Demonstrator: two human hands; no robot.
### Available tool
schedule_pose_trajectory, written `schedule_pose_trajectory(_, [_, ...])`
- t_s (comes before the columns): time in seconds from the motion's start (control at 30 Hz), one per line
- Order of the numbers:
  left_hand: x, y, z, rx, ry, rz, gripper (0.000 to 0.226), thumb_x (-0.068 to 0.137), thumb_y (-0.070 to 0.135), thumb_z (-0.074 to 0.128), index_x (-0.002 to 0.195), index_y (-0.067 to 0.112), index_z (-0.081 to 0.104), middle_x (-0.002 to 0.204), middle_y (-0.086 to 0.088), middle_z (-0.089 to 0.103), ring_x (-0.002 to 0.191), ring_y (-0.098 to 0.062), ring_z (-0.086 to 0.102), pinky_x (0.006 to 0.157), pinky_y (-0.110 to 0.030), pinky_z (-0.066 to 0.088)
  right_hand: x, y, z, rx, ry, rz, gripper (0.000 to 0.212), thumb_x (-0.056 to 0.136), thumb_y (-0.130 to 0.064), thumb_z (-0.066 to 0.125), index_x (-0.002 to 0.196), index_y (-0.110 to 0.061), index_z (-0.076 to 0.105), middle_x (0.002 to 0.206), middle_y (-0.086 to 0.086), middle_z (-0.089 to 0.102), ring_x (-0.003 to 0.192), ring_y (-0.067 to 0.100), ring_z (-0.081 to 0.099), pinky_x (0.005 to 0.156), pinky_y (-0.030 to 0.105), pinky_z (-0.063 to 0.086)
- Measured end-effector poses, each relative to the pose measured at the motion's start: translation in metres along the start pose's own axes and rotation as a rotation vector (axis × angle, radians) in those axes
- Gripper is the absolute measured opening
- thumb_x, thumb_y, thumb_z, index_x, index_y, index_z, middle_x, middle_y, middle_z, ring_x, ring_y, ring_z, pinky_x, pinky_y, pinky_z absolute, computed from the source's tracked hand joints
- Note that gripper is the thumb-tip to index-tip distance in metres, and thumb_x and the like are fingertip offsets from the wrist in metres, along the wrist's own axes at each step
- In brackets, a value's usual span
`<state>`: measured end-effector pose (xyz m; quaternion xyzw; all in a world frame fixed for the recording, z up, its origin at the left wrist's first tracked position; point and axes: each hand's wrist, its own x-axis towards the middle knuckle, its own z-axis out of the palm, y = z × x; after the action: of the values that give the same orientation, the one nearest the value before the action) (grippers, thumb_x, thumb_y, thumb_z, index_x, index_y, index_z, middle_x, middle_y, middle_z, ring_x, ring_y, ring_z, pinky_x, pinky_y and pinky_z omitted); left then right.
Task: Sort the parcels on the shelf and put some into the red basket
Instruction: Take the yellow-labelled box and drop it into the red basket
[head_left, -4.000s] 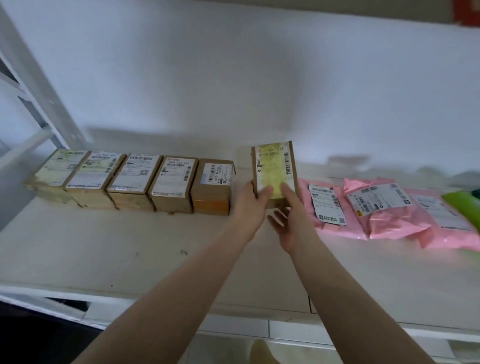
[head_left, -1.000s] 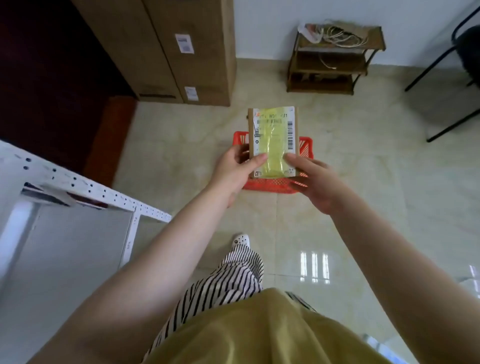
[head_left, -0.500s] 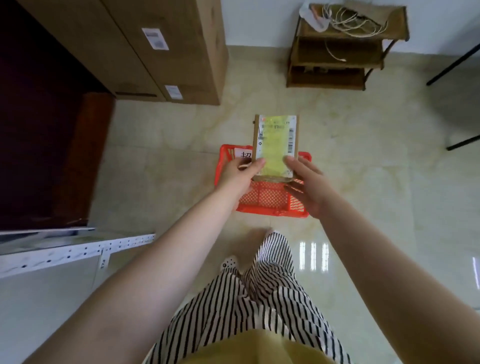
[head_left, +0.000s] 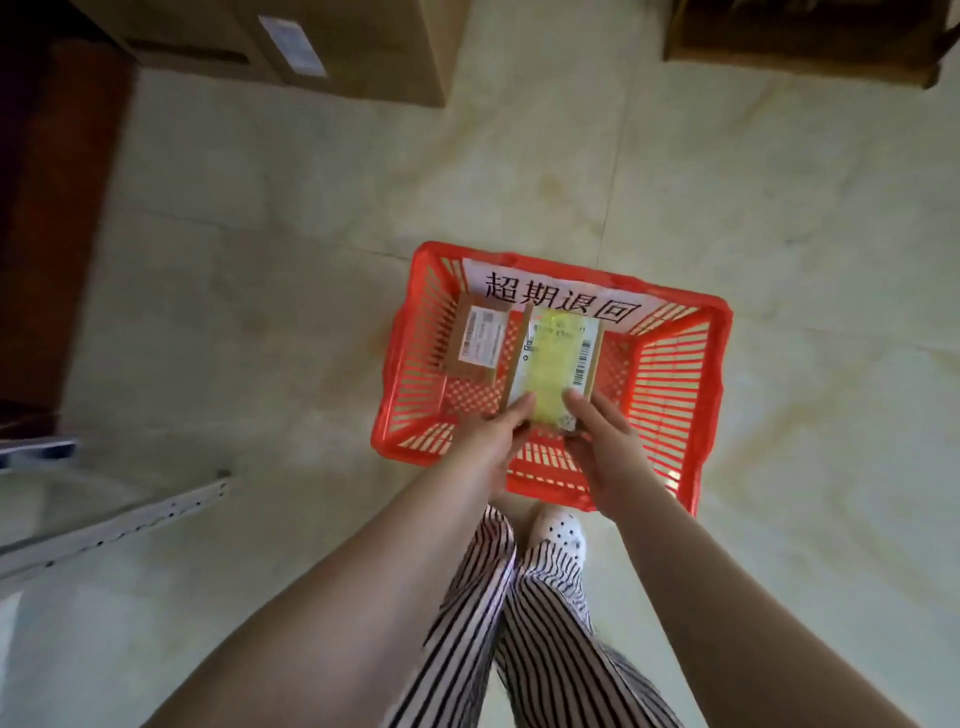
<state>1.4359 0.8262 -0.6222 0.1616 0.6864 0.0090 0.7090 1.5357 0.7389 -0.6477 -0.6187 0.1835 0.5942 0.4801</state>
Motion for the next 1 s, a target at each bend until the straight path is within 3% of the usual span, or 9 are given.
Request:
schedule_pose_trajectory(0.17, [0.139,-0.025,0.005,0.075,0.104,-0.039,0.066,0.056,0.055,0.085,0.106,0.016,0.068,0.093,-0.006,0.077,0.082,-0.027,0.074,0.086,-0.042,0.056,0.117,0.036,-0.009,0.036,0.049,-0.005,0.05,0.087,-0.024,0.073,0.134,-0.021,0.059,0.102,0.007,0.077,0.078,0.02,0.076,0.057,0.025,0.057])
schedule_pose_trajectory(0.27, [0.202,-0.039,0.005,0.155,0.147,-0.06,0.084,0.041,0.074,0.079,0.106,0.021,0.07,0.102,-0.003,0.075,0.09,-0.024,0.072,0.09,-0.04,0.054,0.168,0.052,-0.014,-0.023,0.04,-0.022,0.056,0.083,-0.032,0.076,0.136,-0.027,0.057,0.116,0.005,0.073,0.101,0.022,0.072,0.082,0.034,0.059])
schedule_pose_trajectory(0.33, [0.225,-0.039,0.006,0.171,0.152,-0.064,0.083,0.046,0.075,0.075,0.109,0.021,0.069,0.104,-0.002,0.074,0.092,-0.026,0.071,0.09,-0.042,0.054,0.195,0.06,-0.016,-0.078,0.025,-0.04,0.055,0.084,-0.036,0.074,0.136,-0.029,0.057,0.121,0.003,0.071,0.113,0.023,0.066,0.099,0.04,0.051])
schedule_pose_trajectory(0.5, [0.245,-0.031,0.008,0.142,0.172,-0.024,0.057,0.079,0.054,0.069,0.124,0.018,0.061,0.121,-0.001,0.065,0.109,-0.028,0.063,0.094,-0.036,0.047,0.237,0.068,-0.013,-0.153,-0.002,-0.093,0.05,0.089,-0.033,0.068,0.138,-0.028,0.056,0.125,0.001,0.068,0.113,0.02,0.065,0.09,0.033,0.051])
schedule_pose_trajectory(0.63, [0.258,-0.035,0.012,-0.049,0.16,-0.032,0.057,0.076,0.046,0.075,0.123,0.015,0.063,0.114,-0.007,0.07,0.102,-0.029,0.067,0.096,-0.045,0.051,0.251,0.071,-0.01,-0.223,0.029,-0.095,0.045,0.093,-0.029,0.063,0.138,-0.029,0.056,0.125,-0.001,0.068,0.113,0.02,0.065,0.097,0.04,0.051])
schedule_pose_trajectory(0.7, [0.267,-0.038,0.013,-0.117,0.139,-0.035,0.058,0.073,0.044,0.077,0.122,0.016,0.063,0.107,-0.008,0.073,0.097,-0.03,0.069,0.094,-0.046,0.053,0.253,0.071,-0.007,-0.241,0.035,-0.094,0.045,0.094,-0.03,0.062,0.139,-0.03,0.055,0.125,-0.001,0.067,0.112,0.02,0.064,0.093,0.039,0.053])
schedule_pose_trajectory(0.77, [0.274,-0.04,0.014,-0.147,0.141,-0.023,0.069,0.062,0.048,0.079,0.123,0.018,0.062,0.105,-0.007,0.073,0.096,-0.029,0.07,0.092,-0.047,0.053,0.253,0.071,-0.006,-0.228,0.036,-0.092,0.046,0.095,-0.031,0.061,0.14,-0.03,0.053,0.125,-0.001,0.067,0.111,0.019,0.065,0.088,0.035,0.054])
schedule_pose_trajectory(0.87, [0.279,-0.041,0.012,-0.145,0.157,-0.022,0.082,0.049,0.052,0.078,0.122,0.02,0.06,0.107,-0.006,0.071,0.098,-0.029,0.069,0.092,-0.045,0.053,0.254,0.071,-0.005,-0.246,0.045,-0.104,0.047,0.095,-0.032,0.06,0.141,-0.031,0.052,0.126,-0.001,0.066,0.112,0.02,0.064,0.095,0.04,0.053])
schedule_pose_trajectory(1.0, [0.264,-0.034,0.01,-0.103,0.121,-0.053,0.034,0.08,0.04,0.074,0.102,0.018,0.06,0.094,-0.005,0.071,0.089,-0.025,0.069,0.091,-0.043,0.055,0.252,0.071,-0.005,-0.26,0.059,-0.1,0.055,0.094,-0.034,0.062,0.146,-0.028,0.045,0.133,0.0,0.062,0.115,0.019,0.062,0.093,0.038,0.051])
